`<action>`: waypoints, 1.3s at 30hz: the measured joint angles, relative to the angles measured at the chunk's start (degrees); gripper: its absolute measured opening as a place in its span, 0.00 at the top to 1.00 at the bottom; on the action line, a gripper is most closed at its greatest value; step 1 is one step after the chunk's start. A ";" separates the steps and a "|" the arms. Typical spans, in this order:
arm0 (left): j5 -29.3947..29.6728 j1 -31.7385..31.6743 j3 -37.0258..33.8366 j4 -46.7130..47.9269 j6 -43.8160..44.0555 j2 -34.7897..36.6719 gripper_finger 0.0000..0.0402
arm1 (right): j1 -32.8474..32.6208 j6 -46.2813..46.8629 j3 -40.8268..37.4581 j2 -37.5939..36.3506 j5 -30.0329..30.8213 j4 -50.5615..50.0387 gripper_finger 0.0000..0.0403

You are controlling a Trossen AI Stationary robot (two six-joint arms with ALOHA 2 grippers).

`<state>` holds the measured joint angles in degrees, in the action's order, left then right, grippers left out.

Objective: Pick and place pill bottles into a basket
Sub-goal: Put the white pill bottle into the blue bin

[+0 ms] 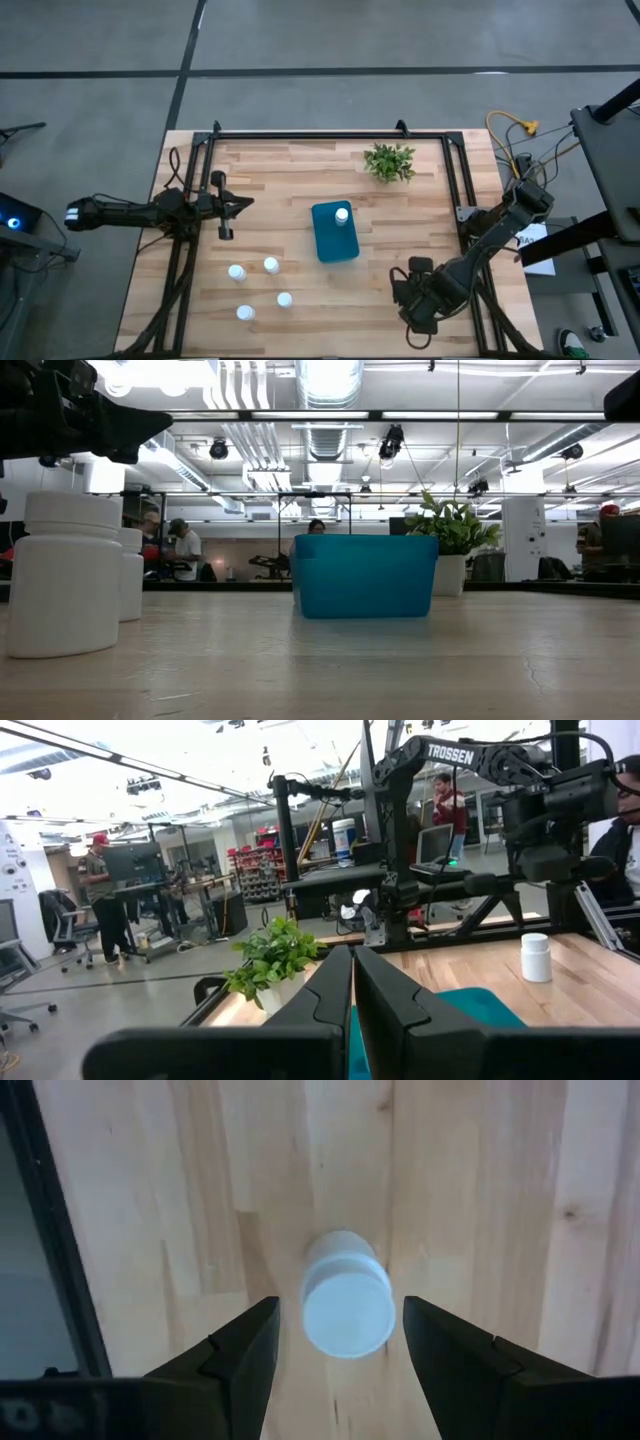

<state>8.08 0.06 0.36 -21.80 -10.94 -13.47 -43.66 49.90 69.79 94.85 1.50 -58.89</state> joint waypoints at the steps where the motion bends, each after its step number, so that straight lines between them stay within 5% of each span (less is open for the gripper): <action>1: 0.00 0.01 0.00 0.00 0.00 0.00 1.00 | 0.00 0.04 -0.16 0.00 0.00 -0.07 0.50; 26: 0.00 0.00 0.00 0.00 0.00 0.00 1.00 | 0.04 0.47 -9.10 -0.02 -2.64 10.47 0.50; 33: 0.00 0.01 0.00 0.01 0.00 -0.01 1.00 | 0.04 -0.02 -9.06 -0.25 -2.86 10.41 0.64; 39: 0.00 0.00 0.00 0.01 0.01 0.00 1.00 | 0.04 -0.61 -9.08 -1.12 -3.15 10.23 0.64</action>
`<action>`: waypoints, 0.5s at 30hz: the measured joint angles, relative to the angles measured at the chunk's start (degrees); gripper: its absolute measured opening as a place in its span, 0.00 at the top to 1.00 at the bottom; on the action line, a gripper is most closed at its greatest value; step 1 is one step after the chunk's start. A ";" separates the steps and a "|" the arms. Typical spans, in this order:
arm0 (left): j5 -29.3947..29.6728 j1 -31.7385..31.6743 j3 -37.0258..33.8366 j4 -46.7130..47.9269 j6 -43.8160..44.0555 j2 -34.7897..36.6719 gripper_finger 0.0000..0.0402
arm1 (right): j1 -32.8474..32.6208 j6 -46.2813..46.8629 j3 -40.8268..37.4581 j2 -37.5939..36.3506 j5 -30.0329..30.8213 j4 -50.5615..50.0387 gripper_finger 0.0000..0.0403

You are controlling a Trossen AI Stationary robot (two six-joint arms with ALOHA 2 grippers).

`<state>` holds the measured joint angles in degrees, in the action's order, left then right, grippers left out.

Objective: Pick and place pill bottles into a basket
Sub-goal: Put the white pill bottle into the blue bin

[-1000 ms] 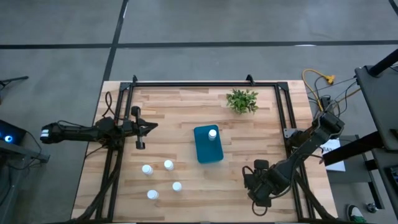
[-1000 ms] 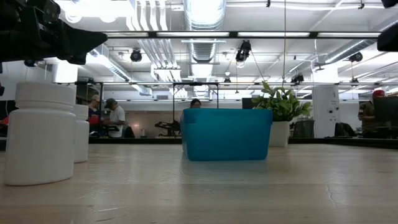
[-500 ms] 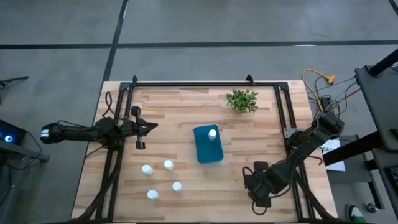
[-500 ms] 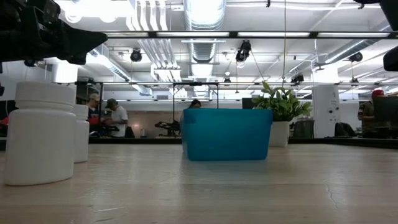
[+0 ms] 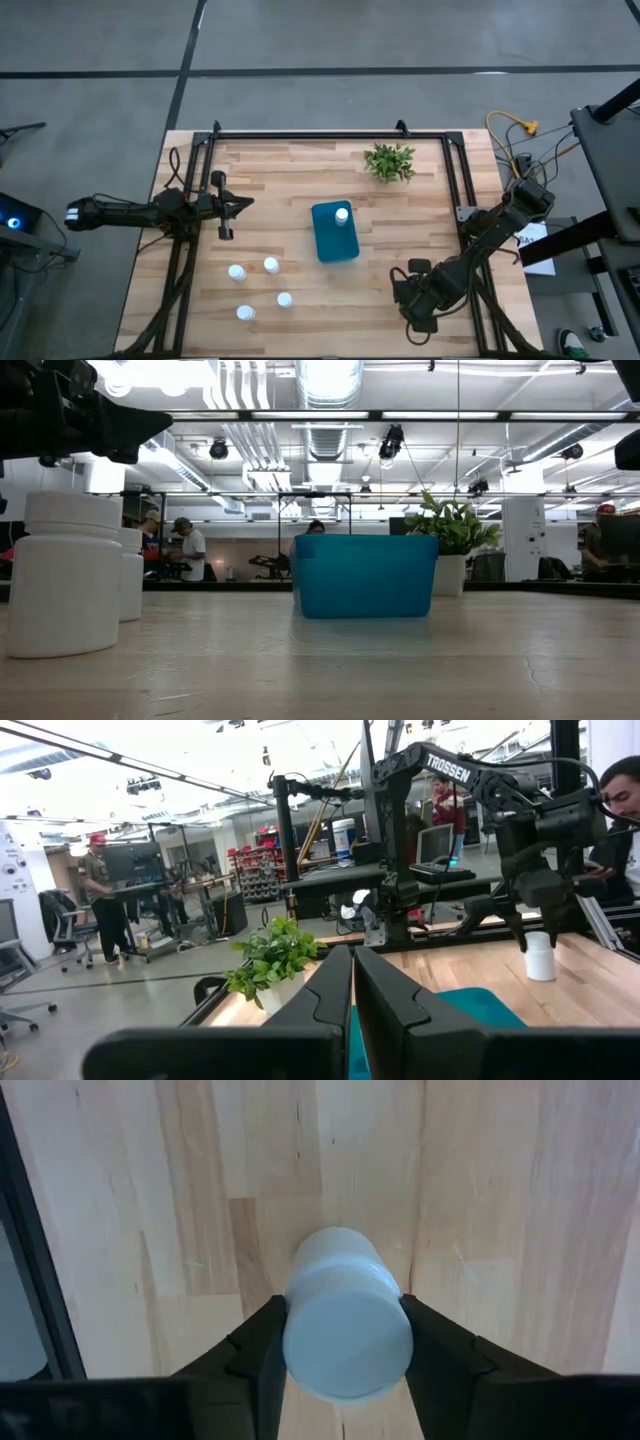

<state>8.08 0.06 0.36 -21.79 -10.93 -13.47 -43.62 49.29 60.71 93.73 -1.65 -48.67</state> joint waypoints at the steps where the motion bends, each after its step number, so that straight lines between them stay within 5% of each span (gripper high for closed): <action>1: 0.00 0.00 0.00 0.00 -0.01 0.00 1.00 | 0.00 0.01 -0.02 -0.42 0.03 -0.14 0.64; 15: 0.00 0.01 0.00 0.04 -0.01 -0.02 1.00 | 0.04 -0.26 5.74 -4.50 3.19 -11.85 0.64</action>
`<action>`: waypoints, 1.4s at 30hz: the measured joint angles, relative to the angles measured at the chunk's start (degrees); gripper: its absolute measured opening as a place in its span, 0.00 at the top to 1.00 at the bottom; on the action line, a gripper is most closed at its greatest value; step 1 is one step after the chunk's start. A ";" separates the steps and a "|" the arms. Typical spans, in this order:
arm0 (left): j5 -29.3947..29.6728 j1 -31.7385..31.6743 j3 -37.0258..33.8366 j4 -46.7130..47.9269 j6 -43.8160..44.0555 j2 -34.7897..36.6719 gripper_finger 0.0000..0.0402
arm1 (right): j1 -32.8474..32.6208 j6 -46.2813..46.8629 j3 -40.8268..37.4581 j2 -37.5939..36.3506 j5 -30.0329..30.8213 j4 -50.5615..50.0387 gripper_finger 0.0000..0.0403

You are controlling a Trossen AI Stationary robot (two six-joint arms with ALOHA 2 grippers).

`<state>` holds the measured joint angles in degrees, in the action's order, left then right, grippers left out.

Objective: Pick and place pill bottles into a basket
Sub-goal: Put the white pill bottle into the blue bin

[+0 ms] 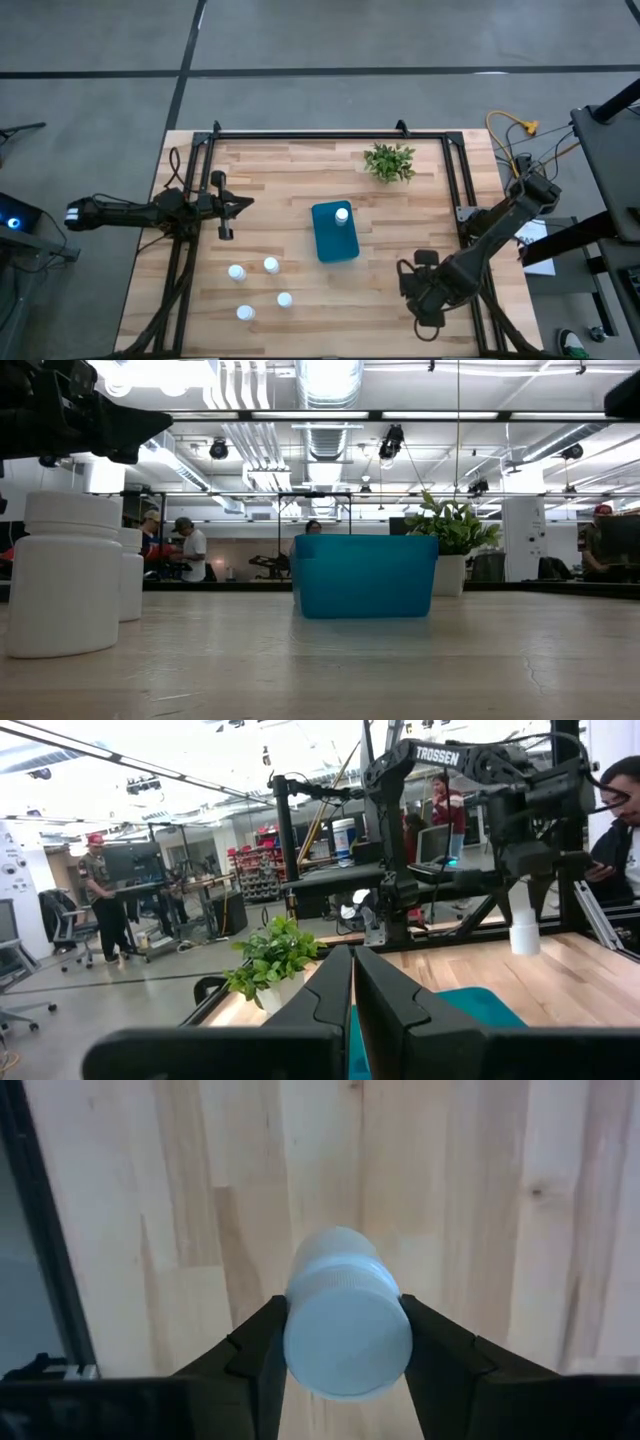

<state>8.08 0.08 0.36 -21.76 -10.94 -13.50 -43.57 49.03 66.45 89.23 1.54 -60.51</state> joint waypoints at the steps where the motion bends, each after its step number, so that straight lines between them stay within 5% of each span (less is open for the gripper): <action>1: 0.00 0.00 0.00 0.00 0.00 -0.02 1.00 | 0.08 -0.23 0.83 0.00 0.06 -0.93 0.64; 14: 0.00 -0.02 0.00 -0.02 0.00 -0.33 1.00 | 2.97 -6.15 9.19 0.00 4.43 -7.64 0.64; 42: 0.48 -0.01 0.00 -0.07 -0.02 -1.09 1.00 | 24.33 -34.40 12.10 0.15 1.97 -7.10 0.64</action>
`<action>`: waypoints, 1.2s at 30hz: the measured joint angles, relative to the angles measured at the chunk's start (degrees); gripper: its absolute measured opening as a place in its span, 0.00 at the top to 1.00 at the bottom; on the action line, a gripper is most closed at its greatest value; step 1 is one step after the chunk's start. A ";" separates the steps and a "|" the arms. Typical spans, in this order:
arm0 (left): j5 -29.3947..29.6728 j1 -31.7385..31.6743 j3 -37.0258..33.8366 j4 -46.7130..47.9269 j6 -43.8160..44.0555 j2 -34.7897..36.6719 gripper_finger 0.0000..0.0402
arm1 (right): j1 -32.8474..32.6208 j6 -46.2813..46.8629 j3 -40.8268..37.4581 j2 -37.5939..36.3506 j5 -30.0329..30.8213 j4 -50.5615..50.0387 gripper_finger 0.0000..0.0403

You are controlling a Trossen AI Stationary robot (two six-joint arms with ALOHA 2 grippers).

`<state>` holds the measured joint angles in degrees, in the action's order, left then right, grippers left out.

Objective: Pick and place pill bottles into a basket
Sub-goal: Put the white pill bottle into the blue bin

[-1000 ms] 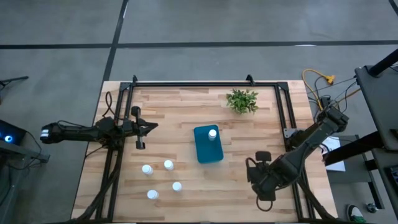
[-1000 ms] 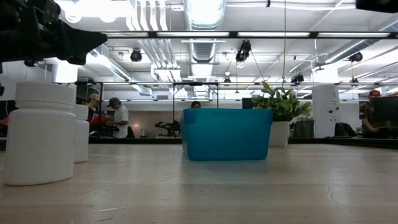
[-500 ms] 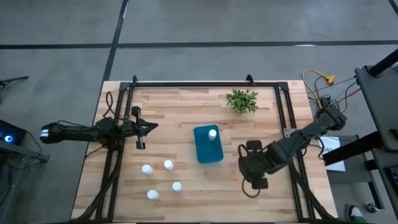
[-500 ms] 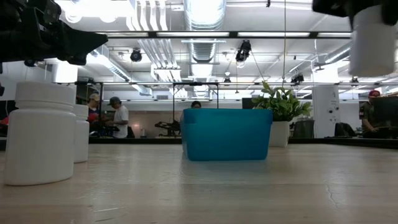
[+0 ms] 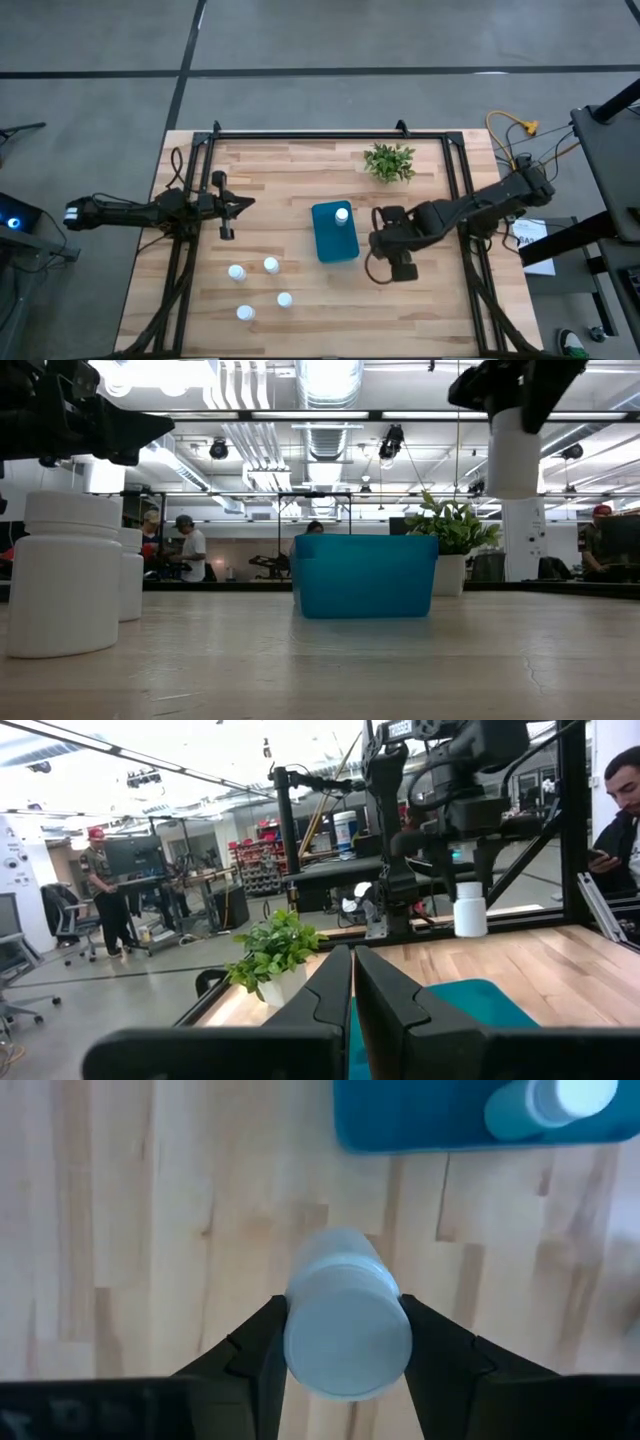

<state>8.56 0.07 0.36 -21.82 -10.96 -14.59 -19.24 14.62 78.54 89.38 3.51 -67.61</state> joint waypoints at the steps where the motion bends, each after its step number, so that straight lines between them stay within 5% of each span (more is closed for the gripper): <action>1: 0.16 -0.01 0.00 0.00 0.00 0.00 1.00 | 0.79 -1.04 0.00 0.10 -0.48 0.34 0.64; 15: 0.96 -0.01 0.00 0.00 -0.02 0.00 1.00 | 9.07 -11.36 4.99 0.94 -1.23 0.64 0.64; 36: 0.99 -0.01 0.00 -0.13 -0.42 -0.39 1.00 | 15.33 -25.91 19.06 17.62 -3.56 -1.11 0.64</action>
<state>9.54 0.06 0.36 -21.96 -11.38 -14.98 -3.91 -11.29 97.60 107.00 -0.04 -68.72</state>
